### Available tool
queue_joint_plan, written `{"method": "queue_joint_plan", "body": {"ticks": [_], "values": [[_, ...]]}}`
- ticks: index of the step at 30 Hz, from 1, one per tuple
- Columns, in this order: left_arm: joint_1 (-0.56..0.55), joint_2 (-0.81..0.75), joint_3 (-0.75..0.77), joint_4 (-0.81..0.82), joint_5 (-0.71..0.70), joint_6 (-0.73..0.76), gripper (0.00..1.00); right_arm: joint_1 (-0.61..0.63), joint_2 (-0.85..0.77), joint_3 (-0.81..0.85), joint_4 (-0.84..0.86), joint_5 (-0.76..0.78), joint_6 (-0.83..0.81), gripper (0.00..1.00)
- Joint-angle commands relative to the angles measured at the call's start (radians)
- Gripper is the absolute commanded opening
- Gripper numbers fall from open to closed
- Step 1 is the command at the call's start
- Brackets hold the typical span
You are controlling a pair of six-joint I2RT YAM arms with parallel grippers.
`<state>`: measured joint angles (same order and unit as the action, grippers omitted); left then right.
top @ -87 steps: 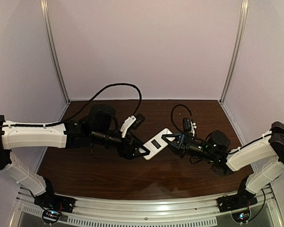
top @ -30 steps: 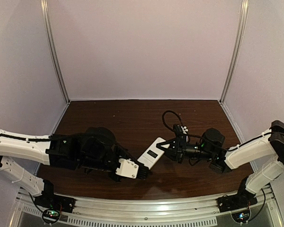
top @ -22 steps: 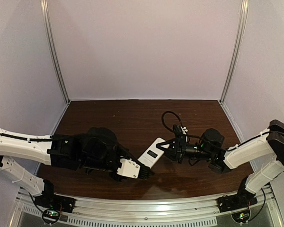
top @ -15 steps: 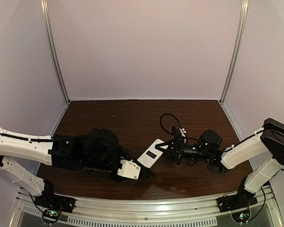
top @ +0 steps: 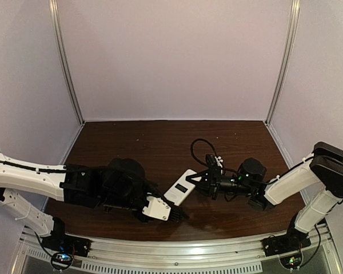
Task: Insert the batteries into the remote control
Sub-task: Load the battery cover onto the remote control without the battery cover.
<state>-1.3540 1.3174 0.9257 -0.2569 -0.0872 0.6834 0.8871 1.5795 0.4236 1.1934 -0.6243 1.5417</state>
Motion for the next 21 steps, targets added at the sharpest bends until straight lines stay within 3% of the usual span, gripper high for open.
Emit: {"method": "queue_joint_plan", "body": {"ticks": [1,7,14,19,21], "values": [[0.013,0.020,-0.007,0.032,-0.042,0.004,0.07,0.044,-0.041,0.051,0.111,-0.071,0.009,0.00],[0.015,-0.033,0.025,0.038,-0.037,-0.051,0.27,0.015,-0.088,0.041,-0.024,-0.046,-0.081,0.00],[0.013,-0.142,0.031,0.087,-0.035,-0.167,0.53,-0.017,-0.187,0.085,-0.329,-0.035,-0.299,0.00],[0.022,-0.214,0.000,0.189,-0.194,-0.361,0.86,-0.019,-0.266,0.150,-0.589,0.034,-0.478,0.00],[0.037,-0.207,0.021,0.175,-0.218,-0.480,0.94,-0.019,-0.296,0.175,-0.656,0.079,-0.516,0.00]]}}
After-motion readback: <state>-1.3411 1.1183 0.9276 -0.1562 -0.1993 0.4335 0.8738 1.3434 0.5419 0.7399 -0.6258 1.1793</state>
